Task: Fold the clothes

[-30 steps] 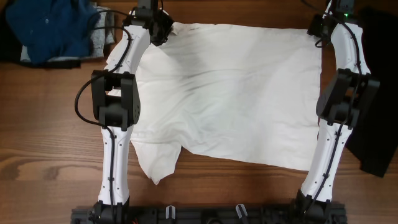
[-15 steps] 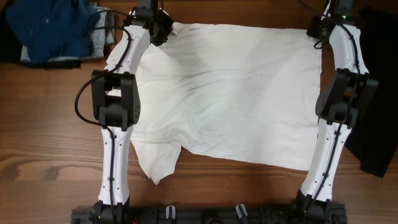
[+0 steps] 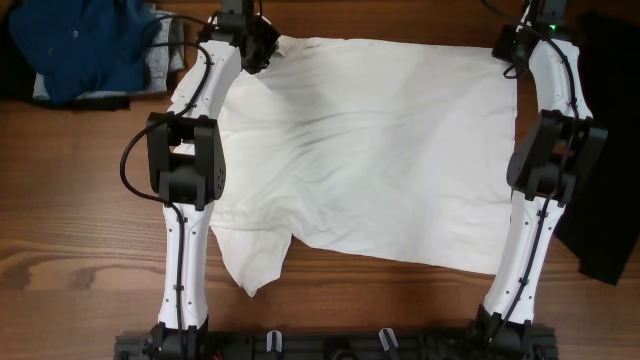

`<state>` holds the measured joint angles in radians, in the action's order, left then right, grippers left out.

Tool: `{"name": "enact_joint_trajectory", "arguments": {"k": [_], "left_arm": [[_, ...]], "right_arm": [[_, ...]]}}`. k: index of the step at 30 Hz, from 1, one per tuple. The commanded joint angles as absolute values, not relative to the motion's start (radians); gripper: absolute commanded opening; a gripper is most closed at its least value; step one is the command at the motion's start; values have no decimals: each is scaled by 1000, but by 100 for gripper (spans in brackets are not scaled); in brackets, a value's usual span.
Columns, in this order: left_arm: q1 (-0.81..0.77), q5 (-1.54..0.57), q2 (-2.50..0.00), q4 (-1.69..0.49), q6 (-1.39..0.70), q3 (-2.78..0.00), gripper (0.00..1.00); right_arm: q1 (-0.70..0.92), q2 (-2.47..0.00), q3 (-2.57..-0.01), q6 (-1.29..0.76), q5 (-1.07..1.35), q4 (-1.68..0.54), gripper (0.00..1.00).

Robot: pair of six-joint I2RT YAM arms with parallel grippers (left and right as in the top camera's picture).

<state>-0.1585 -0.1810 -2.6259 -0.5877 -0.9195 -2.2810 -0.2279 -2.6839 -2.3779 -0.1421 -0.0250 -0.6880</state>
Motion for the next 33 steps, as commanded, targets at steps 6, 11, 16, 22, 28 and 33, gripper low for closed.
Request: {"name": "enact_joint_trajectory", "arguments": {"k": [6,11,16,22,28,33], "left_arm": [[-153,-143,-2537,-662,-814,-2278,4],[-152,-95,-2501,-726,-810,-2278,4],[-151,-84,-2449,-781,-784,-2278,4],[-149,-39,-2407,-912,-780,-2278,4],[-135,-35,-2404,-962,-780,-2278,7],[-150,-132,-2441,-859,-763,-2277,76]], "right_arm": [[-234,-2713,-2379,-187,-61,-703,4],[-234,-2678,-2379,-219,-117,-717,4],[-235,-2643,-2379,-220,-117,-758,4],[-235,-2614,-2379,-287,-117,-804,4],[-235,-2598,-2379,-295,-117,-808,4],[-233,-2598,-2379,-295,-112,-805,4]]}}
